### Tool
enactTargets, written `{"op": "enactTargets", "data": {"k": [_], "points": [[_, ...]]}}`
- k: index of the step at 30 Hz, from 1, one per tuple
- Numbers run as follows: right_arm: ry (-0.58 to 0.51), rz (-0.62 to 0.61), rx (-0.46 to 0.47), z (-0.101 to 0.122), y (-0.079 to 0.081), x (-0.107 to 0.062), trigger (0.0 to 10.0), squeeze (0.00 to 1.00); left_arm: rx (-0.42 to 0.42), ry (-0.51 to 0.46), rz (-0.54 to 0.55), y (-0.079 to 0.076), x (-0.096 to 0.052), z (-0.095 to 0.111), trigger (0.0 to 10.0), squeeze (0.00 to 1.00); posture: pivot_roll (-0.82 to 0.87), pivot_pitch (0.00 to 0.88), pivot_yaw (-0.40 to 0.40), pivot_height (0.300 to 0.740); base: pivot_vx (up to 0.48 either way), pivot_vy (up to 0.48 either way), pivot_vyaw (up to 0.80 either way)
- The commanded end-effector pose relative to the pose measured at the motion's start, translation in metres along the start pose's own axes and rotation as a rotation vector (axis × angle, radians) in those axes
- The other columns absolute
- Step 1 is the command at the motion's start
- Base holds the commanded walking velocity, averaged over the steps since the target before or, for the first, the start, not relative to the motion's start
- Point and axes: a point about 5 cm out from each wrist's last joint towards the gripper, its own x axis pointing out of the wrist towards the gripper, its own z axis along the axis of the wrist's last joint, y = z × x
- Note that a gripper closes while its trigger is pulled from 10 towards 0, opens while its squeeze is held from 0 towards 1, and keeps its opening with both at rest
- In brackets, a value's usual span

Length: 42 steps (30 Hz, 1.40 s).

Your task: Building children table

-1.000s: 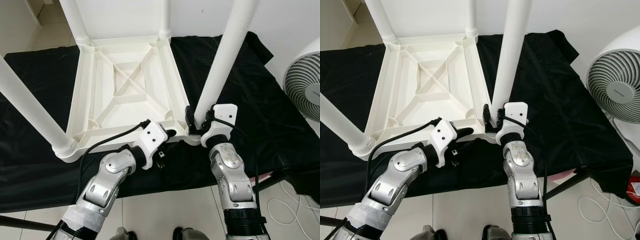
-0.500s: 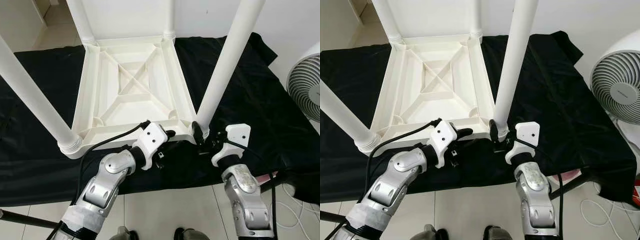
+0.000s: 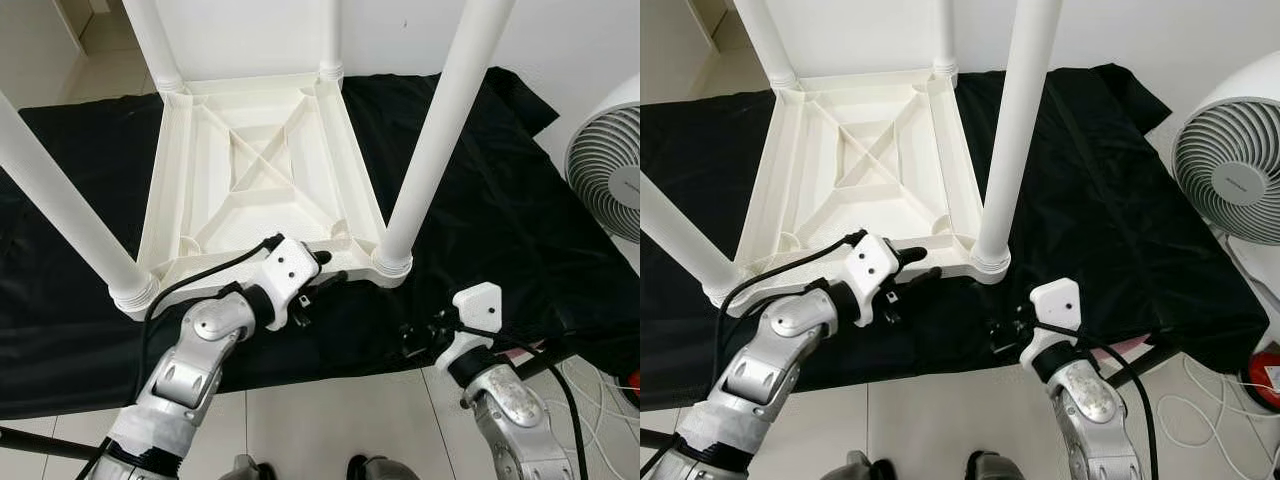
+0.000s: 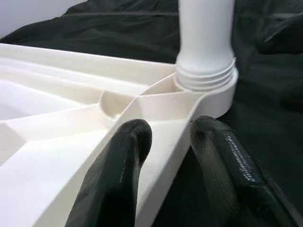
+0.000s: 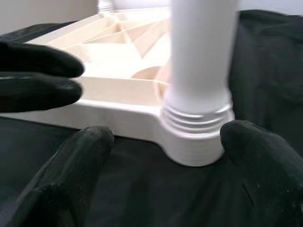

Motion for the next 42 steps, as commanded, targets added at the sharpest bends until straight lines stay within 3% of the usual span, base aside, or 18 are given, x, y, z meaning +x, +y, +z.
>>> {"op": "enactTargets", "data": {"k": [1, 4, 5, 6, 7, 14, 15, 17, 18, 24, 27, 34, 35, 37, 39, 42], "points": [[-0.010, 0.065, 0.005, 0.004, 0.008, 0.003, 10.0, 0.00, 0.026, 0.046, 0.170, 0.021, -0.009, -0.007, 10.0, 0.00, -0.14, 0.126, 0.055, 0.740, 0.000, 0.000, 0.00], [-0.032, 0.136, 0.012, 0.009, 0.016, 0.007, 10.0, 0.00, 0.038, 0.083, 0.233, 0.035, -0.015, -0.010, 10.0, 0.00, -0.14, 0.126, 0.055, 0.740, 0.000, 0.000, 0.00], [-0.048, 0.152, 0.014, 0.011, 0.018, 0.009, 2.5, 0.00, 0.047, 0.093, 0.246, 0.038, -0.018, -0.011, 10.0, 0.00, -0.14, 0.126, 0.055, 0.740, 0.000, 0.000, 0.00], [-0.048, 0.152, 0.014, 0.011, 0.018, 0.009, 2.5, 0.00, 0.047, 0.093, 0.246, 0.038, -0.018, -0.011, 10.0, 0.00, -0.14, 0.126, 0.055, 0.740, 0.000, 0.000, 0.00], [-0.066, 0.166, 0.017, 0.014, 0.019, 0.013, 0.0, 0.00, 0.051, 0.101, 0.253, 0.041, -0.020, -0.012, 10.0, 0.00, -0.13, 0.124, 0.053, 0.740, 0.000, 0.000, 0.00], [-0.116, 0.225, 0.020, 0.026, 0.017, 0.028, 0.0, 0.00, 0.084, 0.146, 0.233, 0.042, -0.027, -0.016, 10.0, 0.00, -0.12, 0.117, 0.052, 0.740, 0.000, 0.000, 0.00], [-0.121, 0.196, 0.013, 0.028, 0.012, 0.030, 6.6, 0.00, 0.093, 0.156, 0.214, 0.041, -0.028, -0.017, 10.0, 0.00, -0.11, 0.111, 0.047, 0.740, 0.000, 0.000, 0.00], [-0.124, 0.174, 0.008, 0.029, 0.009, 0.032, 6.6, 0.00, 0.099, 0.162, 0.201, 0.039, -0.029, -0.017, 10.0, 0.00, -0.11, 0.111, 0.047, 0.740, 0.000, 0.000, 0.00], [-0.125, 0.161, 0.006, 0.029, 0.007, 0.033, 10.0, 0.00, 0.104, 0.165, 0.193, 0.039, -0.029, -0.017, 10.0, 0.00, -0.11, 0.111, 0.047, 0.740, 0.000, 0.000, 0.00], [-0.116, 0.061, -0.009, 0.027, -0.008, 0.033, 10.0, 0.00, 0.079, 0.179, 0.129, 0.028, -0.030, -0.019, 10.0, 0.00, -0.11, 0.114, 0.046, 0.740, 0.000, 0.000, 0.00], [-0.123, -0.062, -0.023, 0.027, -0.026, 0.032, 10.0, 0.00, 0.083, 0.183, 0.115, 0.023, -0.030, -0.020, 10.0, 0.00, -0.12, 0.117, 0.049, 0.740, 0.000, 0.000, 0.00], [-0.125, -0.098, -0.025, 0.027, -0.032, 0.032, 10.0, 0.00, 0.081, 0.183, 0.116, 0.023, -0.030, -0.020, 10.0, 0.00, -0.12, 0.117, 0.049, 0.740, 0.000, 0.000, 0.00], [-0.130, -0.163, -0.042, 0.029, -0.042, 0.031, 10.0, 0.00, 0.084, 0.187, 0.120, 0.023, -0.030, -0.020, 10.0, 0.00, -0.12, 0.119, 0.055, 0.740, 0.000, 0.000, 0.00], [-0.130, -0.163, -0.042, 0.029, -0.042, 0.031, 10.0, 0.00, 0.084, 0.187, 0.120, 0.023, -0.030, -0.020, 10.0, 0.00, -0.12, 0.119, 0.055, 0.740, 0.000, 0.000, 0.00], [-0.135, -0.268, -0.062, 0.030, -0.054, 0.028, 10.0, 0.00, 0.087, 0.191, 0.129, 0.022, -0.030, -0.019, 10.0, 0.00, -0.12, 0.125, 0.056, 0.740, 0.000, 0.000, 0.00], [-0.139, -0.265, -0.067, 0.030, -0.053, 0.028, 10.0, 0.00, 0.085, 0.191, 0.129, 0.020, -0.030, -0.019, 10.0, 0.00, -0.12, 0.125, 0.056, 0.740, 0.000, 0.000, 0.00]]}}
